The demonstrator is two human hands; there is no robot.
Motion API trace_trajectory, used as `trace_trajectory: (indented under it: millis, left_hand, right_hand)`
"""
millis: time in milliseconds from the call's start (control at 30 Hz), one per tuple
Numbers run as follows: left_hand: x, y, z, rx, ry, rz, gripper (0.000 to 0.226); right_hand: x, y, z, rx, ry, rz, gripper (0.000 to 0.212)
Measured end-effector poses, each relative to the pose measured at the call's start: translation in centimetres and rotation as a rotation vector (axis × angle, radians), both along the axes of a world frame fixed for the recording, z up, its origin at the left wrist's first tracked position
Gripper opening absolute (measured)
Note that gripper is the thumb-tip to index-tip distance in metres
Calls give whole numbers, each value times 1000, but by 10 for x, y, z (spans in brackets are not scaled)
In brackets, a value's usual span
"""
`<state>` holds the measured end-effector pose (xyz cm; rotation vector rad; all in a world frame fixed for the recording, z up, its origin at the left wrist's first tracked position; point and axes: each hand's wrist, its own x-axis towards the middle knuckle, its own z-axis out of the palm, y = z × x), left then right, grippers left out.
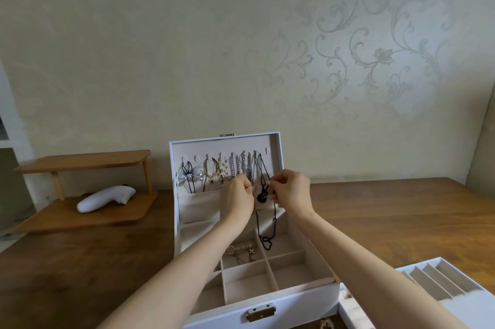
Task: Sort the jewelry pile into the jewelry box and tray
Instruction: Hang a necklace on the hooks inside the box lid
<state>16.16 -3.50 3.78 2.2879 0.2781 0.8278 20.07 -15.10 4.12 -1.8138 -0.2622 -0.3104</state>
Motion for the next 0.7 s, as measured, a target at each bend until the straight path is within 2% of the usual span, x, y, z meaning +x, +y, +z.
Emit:
trace_trajectory:
  millis: [433,700]
  left_hand:
    - [-4,4,-2,68,59,-23,11]
    - [-10,2,-1,243,135,-48,18]
  right_hand:
    - [4,-6,4,-82,-18,63,10]
    - [2,-9,2,-112,-24,85,7]
